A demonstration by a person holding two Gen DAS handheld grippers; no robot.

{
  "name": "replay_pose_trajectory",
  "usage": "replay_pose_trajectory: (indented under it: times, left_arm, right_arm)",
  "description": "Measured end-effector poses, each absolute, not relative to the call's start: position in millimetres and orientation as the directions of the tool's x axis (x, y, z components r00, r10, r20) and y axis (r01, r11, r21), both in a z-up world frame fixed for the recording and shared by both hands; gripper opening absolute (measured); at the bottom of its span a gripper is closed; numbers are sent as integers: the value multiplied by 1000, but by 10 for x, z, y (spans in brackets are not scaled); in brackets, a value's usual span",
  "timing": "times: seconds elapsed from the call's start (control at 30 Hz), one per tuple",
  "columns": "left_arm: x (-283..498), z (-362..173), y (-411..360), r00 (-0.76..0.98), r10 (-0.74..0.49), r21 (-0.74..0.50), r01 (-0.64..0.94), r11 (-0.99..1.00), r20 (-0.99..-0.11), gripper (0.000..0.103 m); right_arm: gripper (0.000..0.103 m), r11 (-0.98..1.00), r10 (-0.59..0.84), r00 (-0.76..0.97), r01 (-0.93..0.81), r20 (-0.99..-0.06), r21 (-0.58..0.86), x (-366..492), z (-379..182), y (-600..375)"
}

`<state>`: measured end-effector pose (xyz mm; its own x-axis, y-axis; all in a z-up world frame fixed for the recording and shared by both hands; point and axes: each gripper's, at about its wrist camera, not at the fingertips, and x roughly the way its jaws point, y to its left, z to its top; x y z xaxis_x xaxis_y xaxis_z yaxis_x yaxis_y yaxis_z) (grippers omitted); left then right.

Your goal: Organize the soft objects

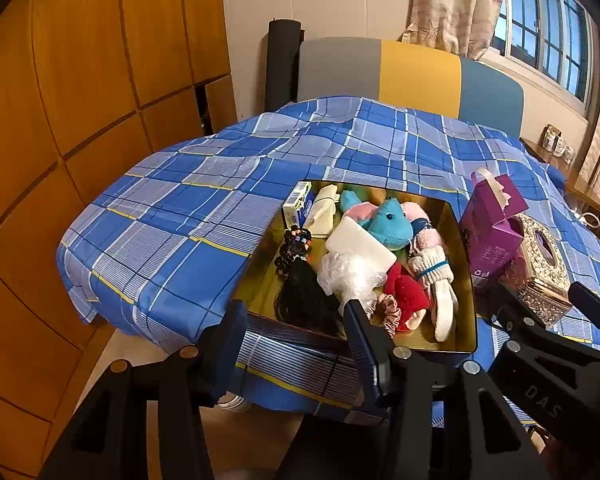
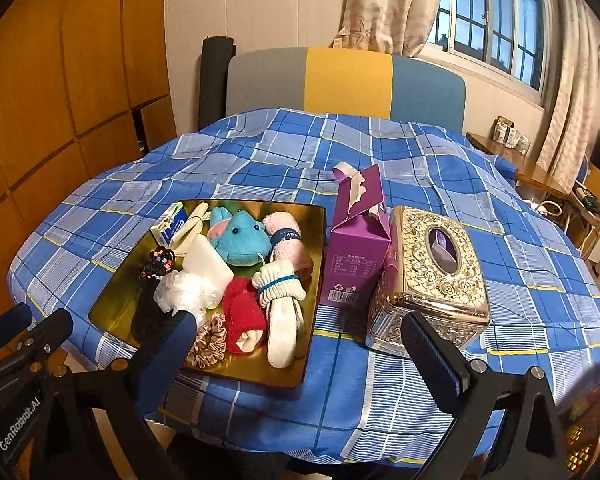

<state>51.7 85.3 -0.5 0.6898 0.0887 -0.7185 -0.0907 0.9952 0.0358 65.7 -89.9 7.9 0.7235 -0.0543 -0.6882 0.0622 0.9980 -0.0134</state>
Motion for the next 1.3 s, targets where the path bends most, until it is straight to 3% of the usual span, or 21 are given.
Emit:
replay_pose_trajectory:
  times: [1.3]
  left_arm:
    - [507,-24,819,681,68,35,-61,997,-729,51]
  right_arm:
    - [103,997,-66,720,81,-691,-11,677,68,-945]
